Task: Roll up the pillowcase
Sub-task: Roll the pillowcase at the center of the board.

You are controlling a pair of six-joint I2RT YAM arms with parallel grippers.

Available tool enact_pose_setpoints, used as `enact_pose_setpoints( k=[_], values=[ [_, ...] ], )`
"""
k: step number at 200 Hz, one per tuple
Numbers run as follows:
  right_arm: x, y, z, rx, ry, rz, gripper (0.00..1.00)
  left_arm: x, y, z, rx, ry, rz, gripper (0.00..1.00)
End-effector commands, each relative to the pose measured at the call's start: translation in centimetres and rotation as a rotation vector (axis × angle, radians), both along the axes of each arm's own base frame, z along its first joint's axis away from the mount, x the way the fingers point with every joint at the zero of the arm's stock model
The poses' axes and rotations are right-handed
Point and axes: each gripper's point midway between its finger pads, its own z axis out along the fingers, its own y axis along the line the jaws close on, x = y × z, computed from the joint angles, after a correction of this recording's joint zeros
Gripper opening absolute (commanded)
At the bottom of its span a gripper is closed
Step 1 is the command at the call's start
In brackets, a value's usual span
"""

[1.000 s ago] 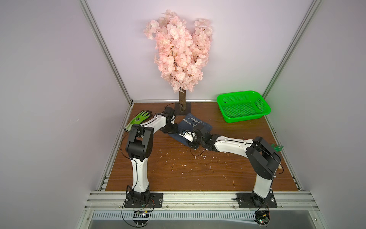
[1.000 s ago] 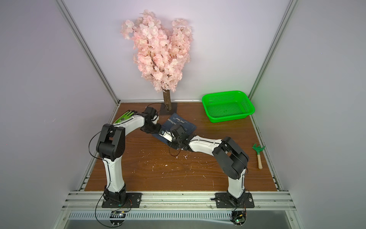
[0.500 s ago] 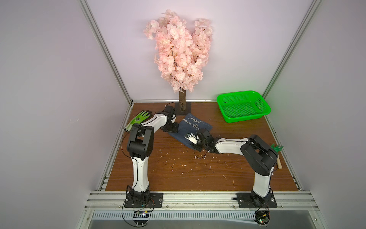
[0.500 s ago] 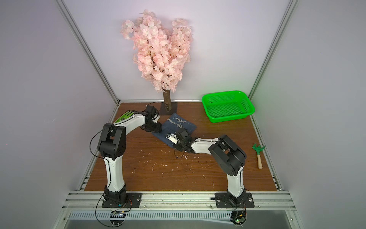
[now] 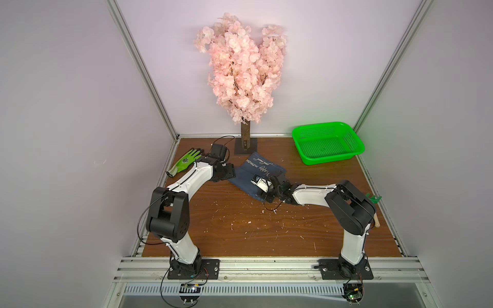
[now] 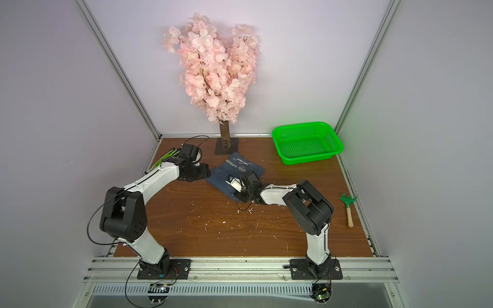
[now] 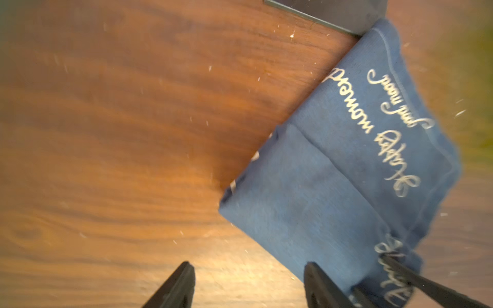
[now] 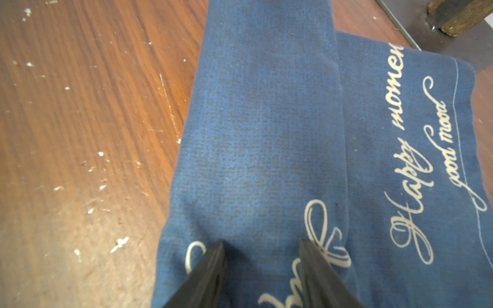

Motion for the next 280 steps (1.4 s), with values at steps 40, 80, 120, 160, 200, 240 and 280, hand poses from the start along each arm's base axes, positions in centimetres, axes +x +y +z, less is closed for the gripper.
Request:
enact_pose_setpoints(
  k=[40,80,120,160,200,240,280],
  values=[
    [-1.2,-0.8,-0.3,-0.023,0.057,-0.001,0.56,0.4,-3.4,-2.5,-0.431,-0.168,0.194,0.69],
    [-1.0,-1.1,-0.3,-0.050,0.048,-0.002,0.57,-0.2,-3.7,-4.5,-0.501,-0.162,0.219,0.69],
    [-0.8,-1.2,-0.1,-0.062,0.048,-0.004,0.57,0.0,-4.6,-6.4,-0.564,-0.132,0.211,0.64],
    [-0.5,-0.8,1.0,-0.044,0.030,0.004,0.61,0.5,-4.3,-6.6,-0.588,-0.120,0.218,0.41],
    [-1.2,1.0,5.9,-0.007,-0.089,0.051,0.77,0.7,-4.1,-6.1,-0.553,-0.069,0.229,0.19],
    [-3.1,3.4,8.4,-0.114,-0.290,0.101,0.79,1.3,-4.2,-4.8,-0.492,0.002,0.213,0.05],
    [-2.5,4.1,7.1,-0.287,-0.435,0.071,0.81,1.5,-4.2,-3.4,-0.451,0.063,0.196,0.01]
  ],
)
